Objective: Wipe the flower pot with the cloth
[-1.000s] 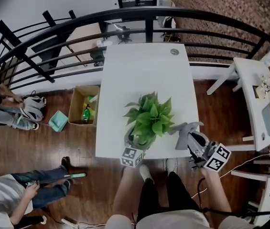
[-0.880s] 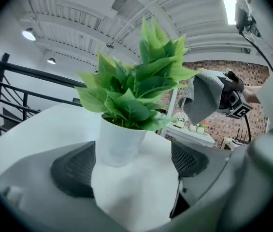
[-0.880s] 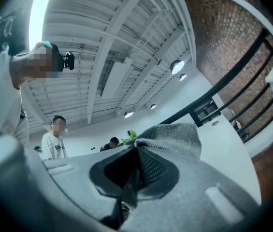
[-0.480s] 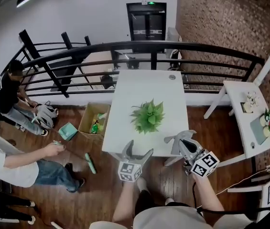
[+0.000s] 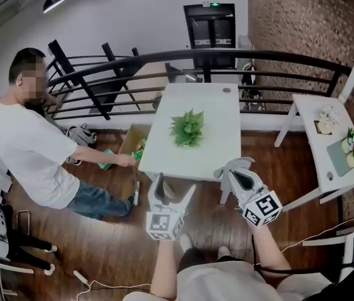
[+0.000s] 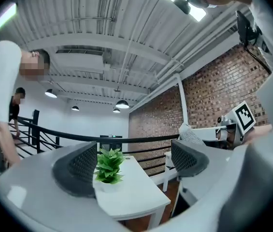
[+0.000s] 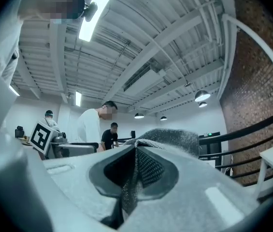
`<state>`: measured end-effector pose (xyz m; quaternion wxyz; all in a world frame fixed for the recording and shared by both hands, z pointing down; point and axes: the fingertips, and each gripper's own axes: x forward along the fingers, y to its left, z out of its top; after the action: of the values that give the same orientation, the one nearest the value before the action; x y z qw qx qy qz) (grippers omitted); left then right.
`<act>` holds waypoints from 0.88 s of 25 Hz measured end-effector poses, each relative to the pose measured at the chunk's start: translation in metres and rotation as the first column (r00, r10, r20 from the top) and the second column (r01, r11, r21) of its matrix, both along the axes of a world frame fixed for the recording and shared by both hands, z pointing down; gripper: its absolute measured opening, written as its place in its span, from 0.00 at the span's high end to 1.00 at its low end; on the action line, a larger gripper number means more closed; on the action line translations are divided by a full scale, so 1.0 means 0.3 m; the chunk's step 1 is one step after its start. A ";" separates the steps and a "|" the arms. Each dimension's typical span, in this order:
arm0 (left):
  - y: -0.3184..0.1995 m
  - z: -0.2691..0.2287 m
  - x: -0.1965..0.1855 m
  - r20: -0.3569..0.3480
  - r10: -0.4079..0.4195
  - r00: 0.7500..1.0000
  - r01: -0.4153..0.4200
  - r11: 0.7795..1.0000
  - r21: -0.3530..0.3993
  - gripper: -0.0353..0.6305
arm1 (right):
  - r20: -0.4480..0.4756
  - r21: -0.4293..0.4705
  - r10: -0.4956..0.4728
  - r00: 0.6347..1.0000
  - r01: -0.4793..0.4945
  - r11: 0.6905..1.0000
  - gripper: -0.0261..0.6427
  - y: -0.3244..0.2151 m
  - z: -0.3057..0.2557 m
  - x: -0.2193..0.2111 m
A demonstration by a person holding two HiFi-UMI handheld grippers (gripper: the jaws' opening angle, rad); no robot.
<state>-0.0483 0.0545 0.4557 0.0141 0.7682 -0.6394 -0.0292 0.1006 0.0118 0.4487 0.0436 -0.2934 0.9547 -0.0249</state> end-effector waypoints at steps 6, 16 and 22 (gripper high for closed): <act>0.090 -0.080 -0.015 0.022 -0.035 0.999 0.035 0.999 0.025 0.24 | -0.092 0.045 0.025 0.995 -0.021 0.999 0.97 0.063 -0.022 -0.010; 0.111 -0.065 -0.092 0.010 -0.007 1.000 0.007 1.000 0.008 0.27 | -0.096 0.057 0.082 0.992 -0.077 0.995 0.97 0.104 -0.039 -0.126; 0.098 -0.055 -0.090 0.016 0.027 1.000 -0.027 1.000 0.012 0.28 | -0.083 0.055 0.105 0.991 -0.101 0.993 0.97 0.087 -0.047 -0.148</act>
<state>-0.0752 0.0839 0.4392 0.0047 0.7771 -0.6288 -0.0269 0.0562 0.0380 0.4346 0.0113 -0.3419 0.9396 0.0142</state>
